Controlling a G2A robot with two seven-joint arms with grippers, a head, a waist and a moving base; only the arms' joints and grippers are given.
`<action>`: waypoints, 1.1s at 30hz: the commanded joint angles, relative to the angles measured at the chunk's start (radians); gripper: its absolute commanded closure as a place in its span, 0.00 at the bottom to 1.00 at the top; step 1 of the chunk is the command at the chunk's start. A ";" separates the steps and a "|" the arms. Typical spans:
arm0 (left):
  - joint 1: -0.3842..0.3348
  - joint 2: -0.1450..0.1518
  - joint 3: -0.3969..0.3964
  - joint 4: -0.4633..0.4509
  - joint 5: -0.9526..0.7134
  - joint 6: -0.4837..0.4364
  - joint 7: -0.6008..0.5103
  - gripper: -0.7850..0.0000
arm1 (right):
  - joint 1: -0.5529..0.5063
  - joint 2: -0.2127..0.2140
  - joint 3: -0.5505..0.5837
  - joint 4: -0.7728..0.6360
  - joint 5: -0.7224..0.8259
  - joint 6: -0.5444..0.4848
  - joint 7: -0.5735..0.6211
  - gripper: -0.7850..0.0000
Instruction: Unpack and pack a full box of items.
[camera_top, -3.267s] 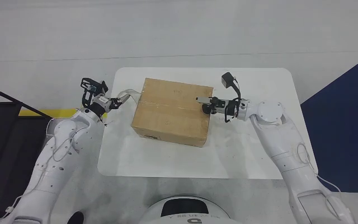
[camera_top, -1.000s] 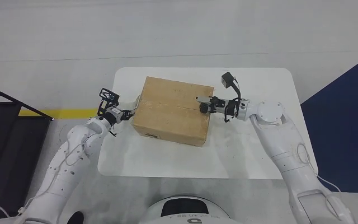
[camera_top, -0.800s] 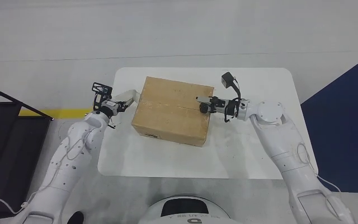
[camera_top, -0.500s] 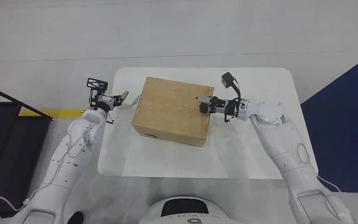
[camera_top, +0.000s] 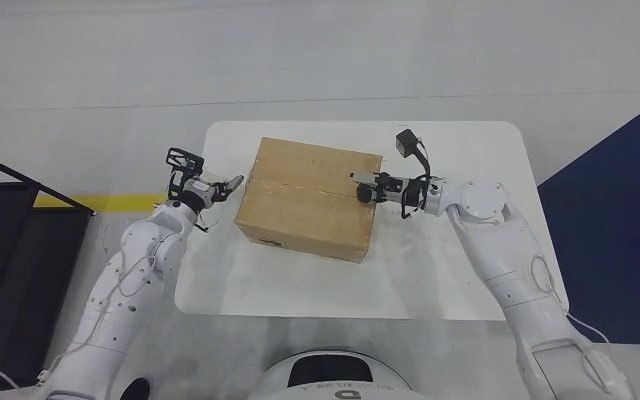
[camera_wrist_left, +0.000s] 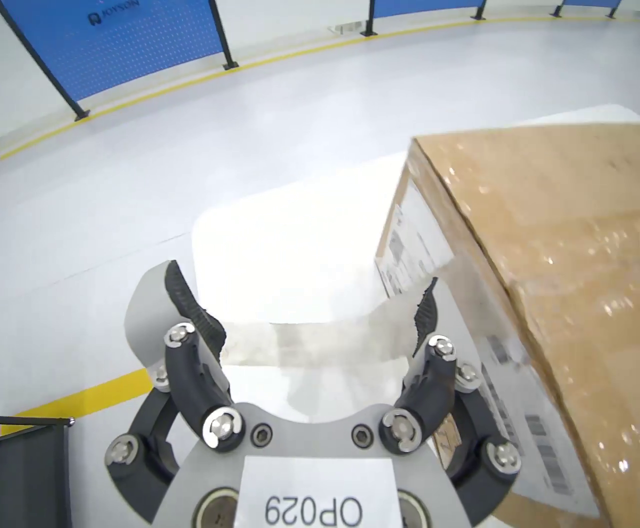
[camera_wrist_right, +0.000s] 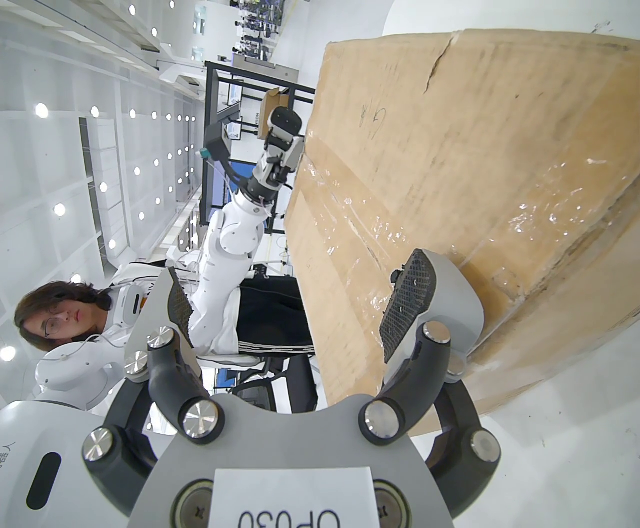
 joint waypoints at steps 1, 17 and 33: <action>0.019 0.002 -0.002 -0.004 0.012 -0.029 -0.001 0.00 | 0.000 0.000 0.000 0.000 0.000 0.000 0.000 0.00; -0.040 -0.016 0.042 0.033 0.025 -0.060 -0.058 0.00 | 0.000 0.000 0.000 0.000 0.000 0.000 0.000 0.00; -0.101 -0.037 0.027 0.103 -0.040 0.007 0.015 0.00 | 0.000 0.000 0.000 0.000 0.000 0.000 0.000 0.00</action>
